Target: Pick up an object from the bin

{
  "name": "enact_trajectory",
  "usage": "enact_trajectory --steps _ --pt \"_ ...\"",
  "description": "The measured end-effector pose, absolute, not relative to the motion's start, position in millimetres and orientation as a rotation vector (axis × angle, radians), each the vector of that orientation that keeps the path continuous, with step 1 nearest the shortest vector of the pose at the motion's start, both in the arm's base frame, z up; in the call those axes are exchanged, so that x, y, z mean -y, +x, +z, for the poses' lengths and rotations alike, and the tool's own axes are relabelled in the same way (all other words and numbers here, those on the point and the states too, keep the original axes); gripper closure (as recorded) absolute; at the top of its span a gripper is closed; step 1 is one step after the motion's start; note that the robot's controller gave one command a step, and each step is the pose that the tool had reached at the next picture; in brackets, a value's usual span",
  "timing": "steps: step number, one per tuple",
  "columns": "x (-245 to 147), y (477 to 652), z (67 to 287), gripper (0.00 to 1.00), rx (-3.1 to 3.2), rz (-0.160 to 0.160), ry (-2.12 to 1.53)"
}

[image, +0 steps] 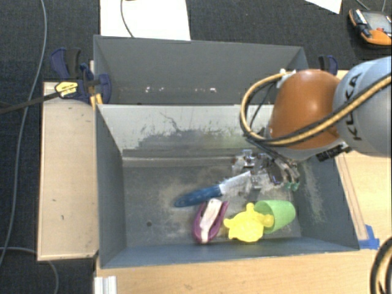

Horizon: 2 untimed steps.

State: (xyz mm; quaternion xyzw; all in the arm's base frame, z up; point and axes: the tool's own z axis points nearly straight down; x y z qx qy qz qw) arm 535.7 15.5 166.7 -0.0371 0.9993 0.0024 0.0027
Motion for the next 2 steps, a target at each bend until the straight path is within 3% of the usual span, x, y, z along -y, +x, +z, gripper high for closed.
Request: enact_trajectory --steps 2 --pt "-15.4 536.8 197.9 1.00 -3.129 0.008 -0.110"
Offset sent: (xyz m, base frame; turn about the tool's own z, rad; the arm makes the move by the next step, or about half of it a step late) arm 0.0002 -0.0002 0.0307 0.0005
